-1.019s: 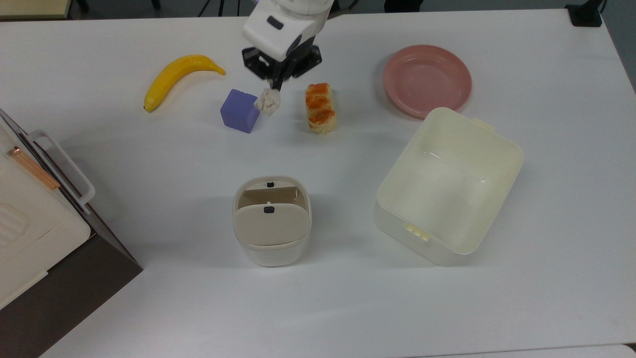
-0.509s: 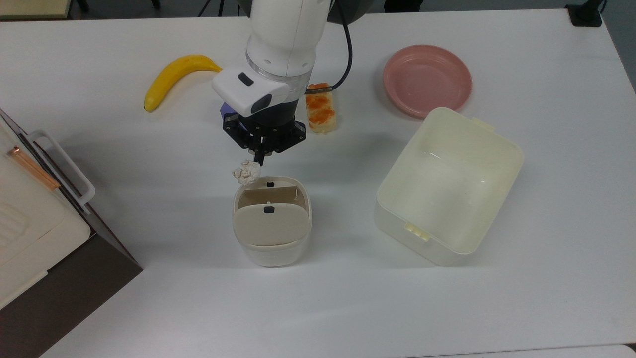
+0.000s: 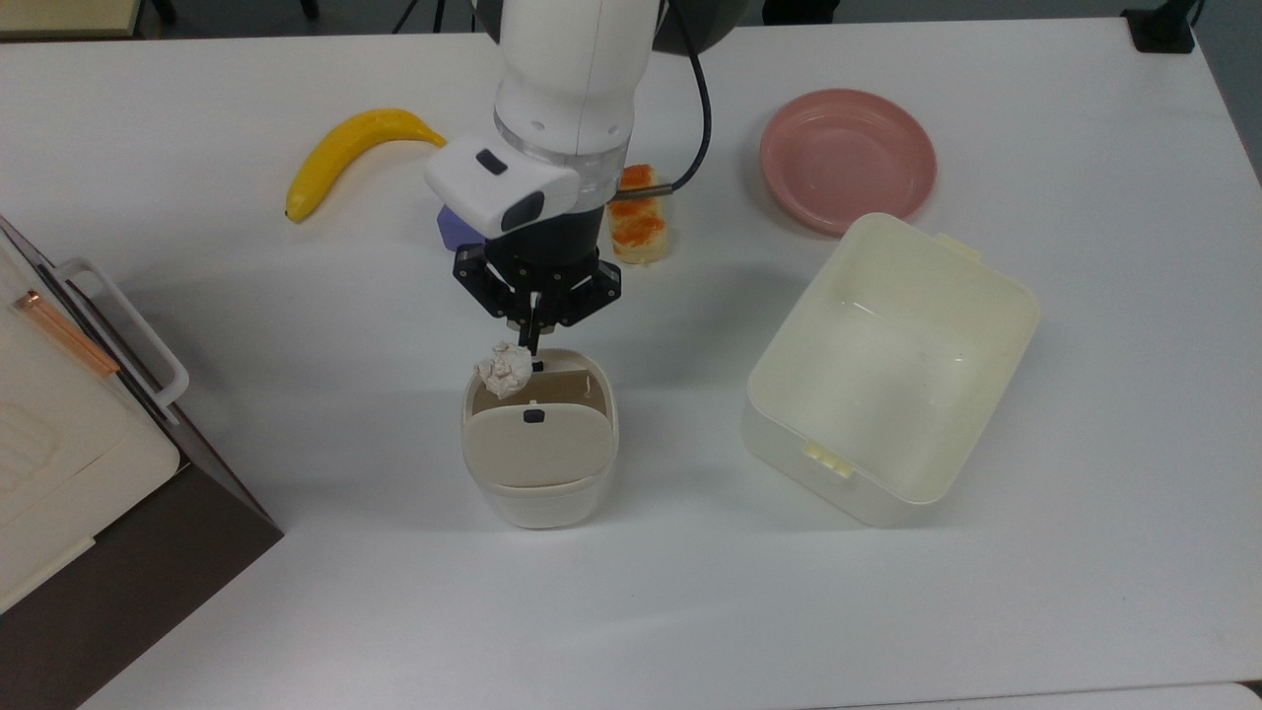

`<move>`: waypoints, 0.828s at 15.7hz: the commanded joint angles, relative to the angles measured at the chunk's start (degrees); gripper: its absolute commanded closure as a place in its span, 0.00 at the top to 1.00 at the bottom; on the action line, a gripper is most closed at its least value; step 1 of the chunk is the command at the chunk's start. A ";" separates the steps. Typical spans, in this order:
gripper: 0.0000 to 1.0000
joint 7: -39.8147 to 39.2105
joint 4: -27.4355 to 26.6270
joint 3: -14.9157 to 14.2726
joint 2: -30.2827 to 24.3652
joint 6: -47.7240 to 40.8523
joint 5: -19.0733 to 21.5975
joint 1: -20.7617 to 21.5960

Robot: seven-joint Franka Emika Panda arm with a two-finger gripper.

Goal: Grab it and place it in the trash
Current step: 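Push through the swing lid and open the gripper to drop it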

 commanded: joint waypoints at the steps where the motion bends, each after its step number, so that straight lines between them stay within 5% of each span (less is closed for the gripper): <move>1: 0.00 5.20 0.50 1.70 2.42 6.18 0.75 -2.10; 8: 0.02 7.24 0.58 5.30 3.21 9.20 0.66 -5.01; 10: 0.49 7.41 0.58 5.39 3.04 8.94 0.75 -5.09; 11: 0.88 7.33 0.58 5.39 3.03 8.85 0.58 -5.01; 12: 1.00 7.24 0.58 5.39 3.03 8.76 0.14 -5.01; 13: 1.00 7.24 0.58 5.39 2.95 8.67 0.14 -5.01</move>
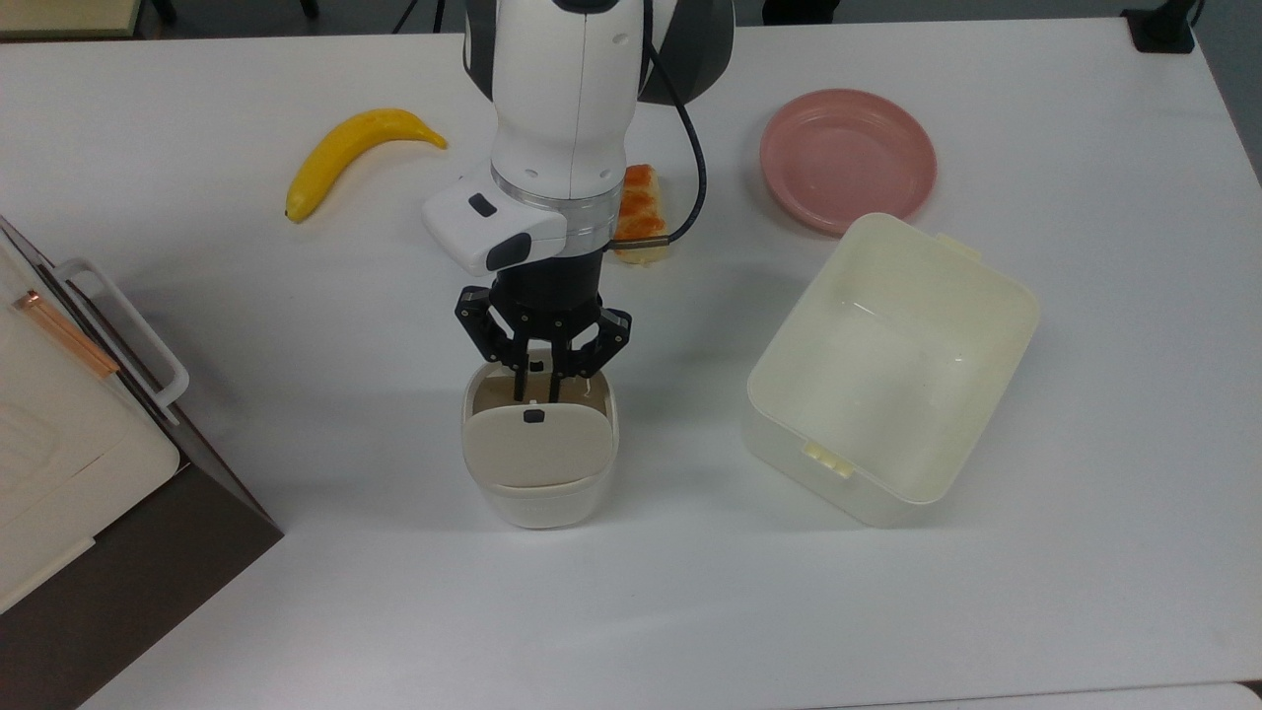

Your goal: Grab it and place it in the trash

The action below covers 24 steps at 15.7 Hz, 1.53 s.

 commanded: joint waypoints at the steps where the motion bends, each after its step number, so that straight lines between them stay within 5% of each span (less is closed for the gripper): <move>1: 1.00 0.85 0.17 0.69 -0.39 -0.04 0.05 -0.34; 4: 1.00 0.85 -0.35 0.69 -3.71 -0.65 1.02 -0.60; 7: 1.00 -1.24 -1.94 0.69 -11.35 -11.51 1.19 -2.01; 11: 1.00 -5.39 -2.11 0.07 -20.67 -26.20 14.43 -5.78; 13: 1.00 -8.71 -3.60 -0.54 -26.30 -37.26 15.17 -7.29; 16: 1.00 -14.96 -6.24 -6.41 -33.67 -44.40 15.78 -7.11; 19: 1.00 -15.14 -7.65 -10.73 -35.72 -45.40 16.31 -6.67; 24: 1.00 -18.40 -7.92 -10.83 -33.53 -42.86 16.75 -4.13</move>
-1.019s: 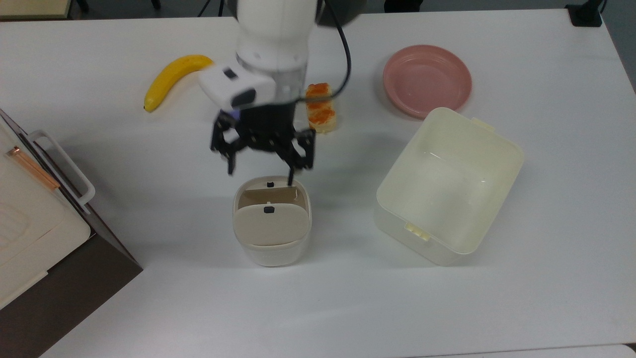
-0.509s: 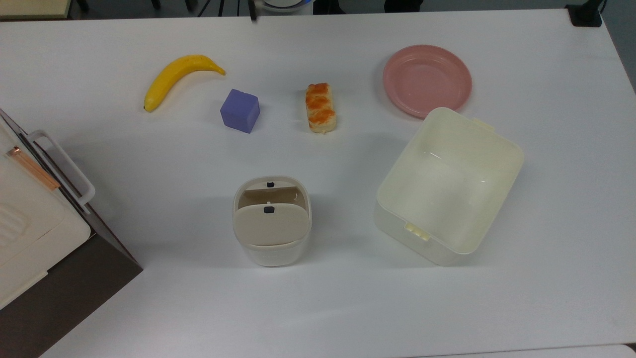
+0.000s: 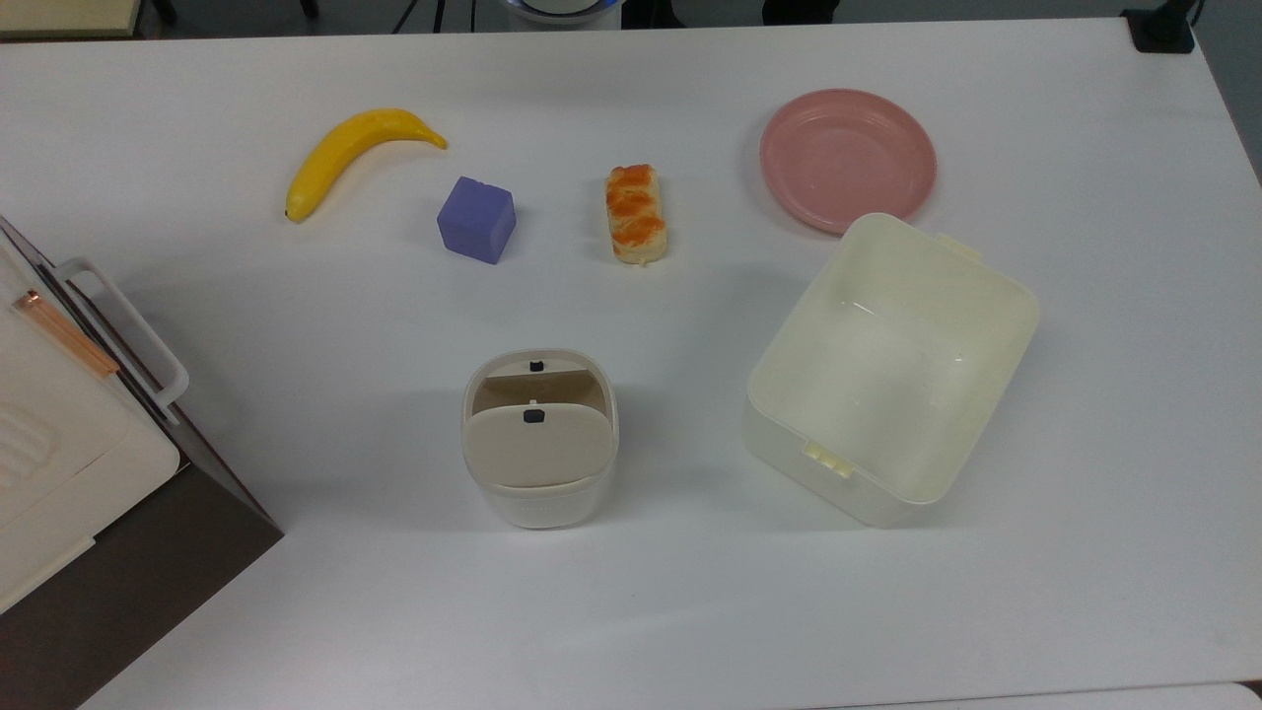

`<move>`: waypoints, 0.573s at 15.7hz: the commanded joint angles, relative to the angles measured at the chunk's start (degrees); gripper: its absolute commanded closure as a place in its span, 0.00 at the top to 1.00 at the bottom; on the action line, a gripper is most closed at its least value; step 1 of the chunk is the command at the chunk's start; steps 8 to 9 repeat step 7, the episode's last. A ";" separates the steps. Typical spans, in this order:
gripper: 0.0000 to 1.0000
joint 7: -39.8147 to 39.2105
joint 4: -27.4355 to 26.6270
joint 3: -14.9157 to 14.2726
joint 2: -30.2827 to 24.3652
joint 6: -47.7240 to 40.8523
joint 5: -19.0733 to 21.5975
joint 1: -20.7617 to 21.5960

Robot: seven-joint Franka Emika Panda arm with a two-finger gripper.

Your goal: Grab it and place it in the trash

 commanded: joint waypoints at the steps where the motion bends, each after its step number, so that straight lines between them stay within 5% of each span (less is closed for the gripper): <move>1: 1.00 -1.13 -1.42 -0.26 1.39 3.94 0.85 3.45; 9: 1.00 2.72 -0.98 -0.26 2.54 5.45 1.55 3.89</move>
